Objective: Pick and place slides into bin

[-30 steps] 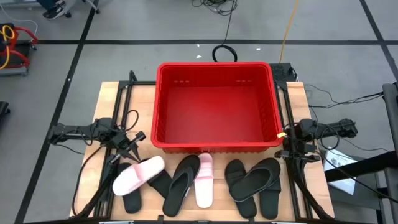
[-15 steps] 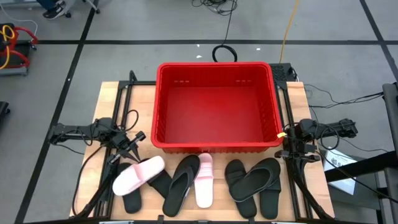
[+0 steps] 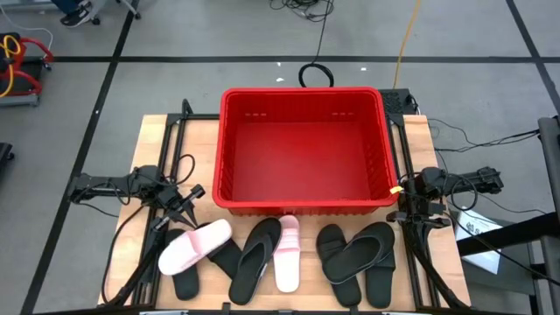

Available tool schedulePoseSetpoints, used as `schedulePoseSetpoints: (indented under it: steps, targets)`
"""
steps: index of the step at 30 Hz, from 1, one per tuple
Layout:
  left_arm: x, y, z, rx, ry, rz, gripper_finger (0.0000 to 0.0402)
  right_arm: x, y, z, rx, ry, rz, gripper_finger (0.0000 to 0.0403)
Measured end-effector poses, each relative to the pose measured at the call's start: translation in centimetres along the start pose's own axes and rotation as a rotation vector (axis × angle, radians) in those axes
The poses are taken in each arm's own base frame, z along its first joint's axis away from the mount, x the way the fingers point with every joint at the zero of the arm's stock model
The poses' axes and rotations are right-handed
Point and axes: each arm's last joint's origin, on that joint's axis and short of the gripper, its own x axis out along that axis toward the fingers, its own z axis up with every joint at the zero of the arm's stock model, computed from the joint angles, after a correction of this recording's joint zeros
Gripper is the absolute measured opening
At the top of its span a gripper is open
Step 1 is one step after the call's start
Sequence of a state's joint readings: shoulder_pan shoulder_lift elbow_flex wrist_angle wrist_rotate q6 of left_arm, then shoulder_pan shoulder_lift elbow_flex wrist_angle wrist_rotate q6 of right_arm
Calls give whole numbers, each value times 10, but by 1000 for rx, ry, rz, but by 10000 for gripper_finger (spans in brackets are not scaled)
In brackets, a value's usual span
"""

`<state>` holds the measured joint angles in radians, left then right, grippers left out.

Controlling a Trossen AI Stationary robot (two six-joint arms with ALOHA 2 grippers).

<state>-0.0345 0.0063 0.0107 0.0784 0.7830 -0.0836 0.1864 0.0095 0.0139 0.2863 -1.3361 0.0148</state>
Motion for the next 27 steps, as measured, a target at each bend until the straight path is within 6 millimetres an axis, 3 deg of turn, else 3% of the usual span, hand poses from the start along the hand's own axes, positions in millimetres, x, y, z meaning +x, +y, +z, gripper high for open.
schedulePoseSetpoints:
  steps: [21,27]
  targets:
    - [0,0,0,0,0,0,31,0,0,0,0,0,-1,0]
    - [0,0,0,0,0,0,31,0,-2,0,15,-2,-78,0]
